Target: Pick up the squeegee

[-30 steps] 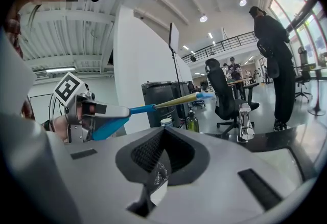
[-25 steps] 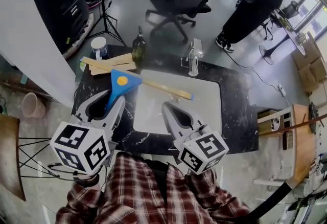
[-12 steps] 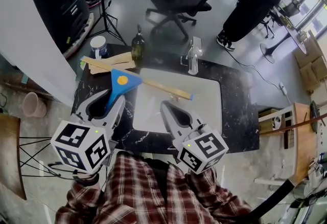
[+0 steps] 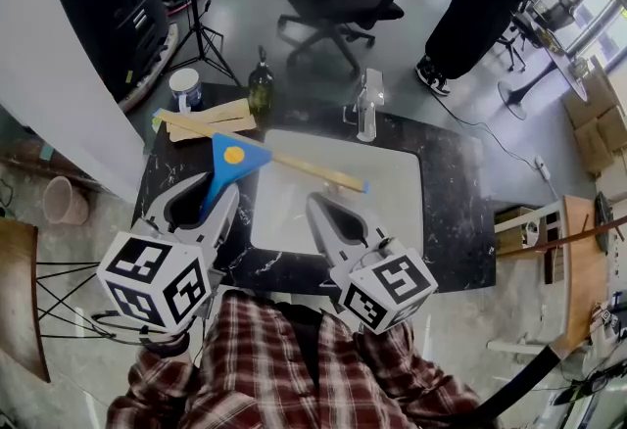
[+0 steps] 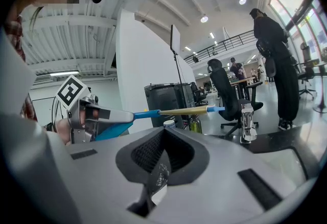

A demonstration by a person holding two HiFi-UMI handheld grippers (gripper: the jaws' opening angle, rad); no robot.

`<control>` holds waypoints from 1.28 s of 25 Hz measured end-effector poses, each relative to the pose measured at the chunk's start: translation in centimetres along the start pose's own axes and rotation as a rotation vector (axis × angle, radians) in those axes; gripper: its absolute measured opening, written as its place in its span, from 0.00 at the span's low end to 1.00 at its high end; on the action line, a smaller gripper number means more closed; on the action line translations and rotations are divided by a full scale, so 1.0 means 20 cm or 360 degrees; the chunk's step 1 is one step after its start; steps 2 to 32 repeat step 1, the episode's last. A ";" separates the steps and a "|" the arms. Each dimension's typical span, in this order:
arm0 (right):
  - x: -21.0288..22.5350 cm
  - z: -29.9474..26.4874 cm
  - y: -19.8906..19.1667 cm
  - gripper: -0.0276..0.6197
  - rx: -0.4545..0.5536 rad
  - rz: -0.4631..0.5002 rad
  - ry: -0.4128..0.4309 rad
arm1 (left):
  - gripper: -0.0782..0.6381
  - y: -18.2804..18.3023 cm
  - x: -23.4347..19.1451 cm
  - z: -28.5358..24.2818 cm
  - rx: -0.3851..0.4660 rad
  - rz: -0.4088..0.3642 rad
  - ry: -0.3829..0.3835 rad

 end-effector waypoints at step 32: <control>0.00 0.00 0.00 0.06 0.0004 -0.0002 0.0000 | 0.31 0.00 0.00 0.00 -0.0001 0.0000 0.0000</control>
Point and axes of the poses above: the fingertips, and each gripper's own axes: z backward along the fingers, x to its right, y out of its top, the point moved 3 cm from there along z, backward along the fingers, and after that the axes turned 7 degrees about y, right-handed, at the moved point
